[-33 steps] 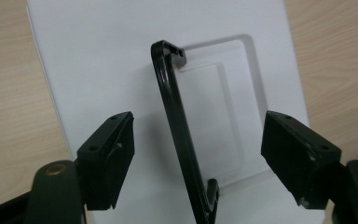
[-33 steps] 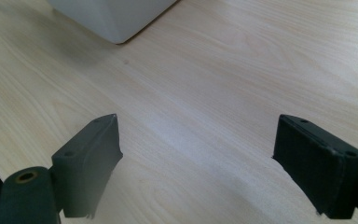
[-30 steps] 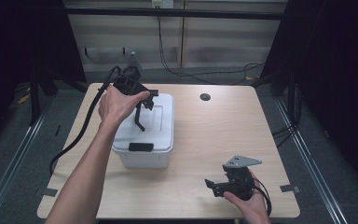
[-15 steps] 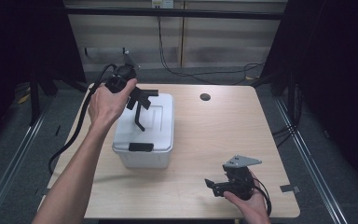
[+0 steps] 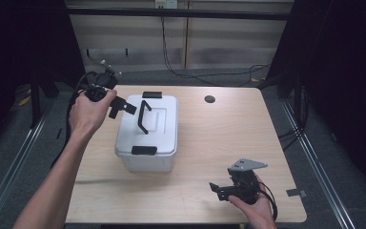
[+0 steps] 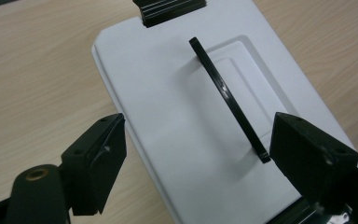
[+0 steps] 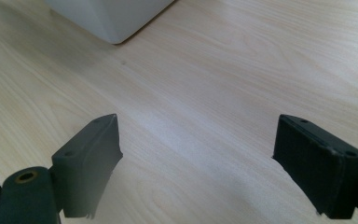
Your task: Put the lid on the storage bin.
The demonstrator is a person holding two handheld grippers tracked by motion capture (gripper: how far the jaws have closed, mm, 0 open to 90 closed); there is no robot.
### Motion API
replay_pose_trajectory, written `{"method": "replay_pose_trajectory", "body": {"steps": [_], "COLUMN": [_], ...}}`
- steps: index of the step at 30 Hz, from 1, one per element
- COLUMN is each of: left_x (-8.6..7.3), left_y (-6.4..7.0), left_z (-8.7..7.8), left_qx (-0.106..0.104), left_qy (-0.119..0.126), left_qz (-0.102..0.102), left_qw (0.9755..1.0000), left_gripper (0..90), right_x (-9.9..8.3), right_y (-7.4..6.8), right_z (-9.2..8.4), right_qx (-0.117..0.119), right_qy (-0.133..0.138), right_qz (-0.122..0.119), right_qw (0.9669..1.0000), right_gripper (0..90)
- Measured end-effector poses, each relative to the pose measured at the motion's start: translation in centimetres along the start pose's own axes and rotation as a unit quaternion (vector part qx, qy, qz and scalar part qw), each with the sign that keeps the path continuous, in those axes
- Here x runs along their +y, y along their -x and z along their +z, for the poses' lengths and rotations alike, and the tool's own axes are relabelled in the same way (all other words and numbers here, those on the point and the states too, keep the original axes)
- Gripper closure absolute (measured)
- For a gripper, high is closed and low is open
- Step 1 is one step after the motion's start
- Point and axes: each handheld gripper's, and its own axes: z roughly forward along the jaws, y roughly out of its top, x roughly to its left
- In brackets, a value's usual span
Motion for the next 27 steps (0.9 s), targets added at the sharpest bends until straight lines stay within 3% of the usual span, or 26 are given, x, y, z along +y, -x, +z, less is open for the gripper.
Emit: {"method": "replay_pose_trajectory", "body": {"steps": [1,3,7,11,13,15,18,20,23,27], "left_x": [-0.3,-0.9,-2.4,-4.0,-4.7,-5.4,-6.3,-7.6,-8.5,-10.3], "left_y": [-0.3,-0.9,-2.1,-2.9,-3.2,-3.6,-3.8,-3.8,-4.1,-4.3], "left_z": [0.0,-0.1,-0.4,-0.8,-0.8,-0.9,-0.9,-1.0,-1.2,-1.7], "left_qx": [0.008,-0.006,-0.011,-0.023,-0.012,-0.010,-0.015,-0.006,-0.017,0.005], "left_qy": [0.002,0.003,0.012,0.038,0.040,0.043,0.044,0.047,0.055,0.068], "left_qz": [-0.001,-0.006,-0.010,-0.015,-0.025,-0.030,-0.025,-0.017,-0.020,-0.018], "left_qw": [1.0000,1.0000,0.9998,0.9989,0.9988,0.9986,0.9986,0.9987,0.9981,0.9975], "left_gripper": [18.7,18.7,20.4,22.5,21.0,26.6,26.7,26.7,26.6,26.7], "right_x": [0.0,0.0,0.0,0.0,0.0,0.0,0.0,-0.1,-0.1,-0.1], "right_y": [0.0,0.0,0.0,0.1,0.0,0.0,0.0,0.1,0.1,0.1], "right_z": [0.0,0.0,0.0,0.0,0.0,0.0,0.0,0.0,-0.1,0.0], "right_qx": [0.000,0.000,0.000,-0.001,-0.001,-0.001,-0.002,-0.002,-0.004,-0.004], "right_qy": [0.000,0.000,0.000,0.000,0.000,0.000,0.001,0.002,0.003,0.004], "right_qz": [0.000,0.000,0.000,0.000,0.001,0.001,0.000,0.002,0.004,0.000], "right_qw": [1.0000,1.0000,1.0000,1.0000,1.0000,1.0000,1.0000,1.0000,1.0000,1.0000], "right_gripper": [13.9,13.9,13.9,13.9,13.9,13.9,13.9,13.9,13.9,13.9]}}
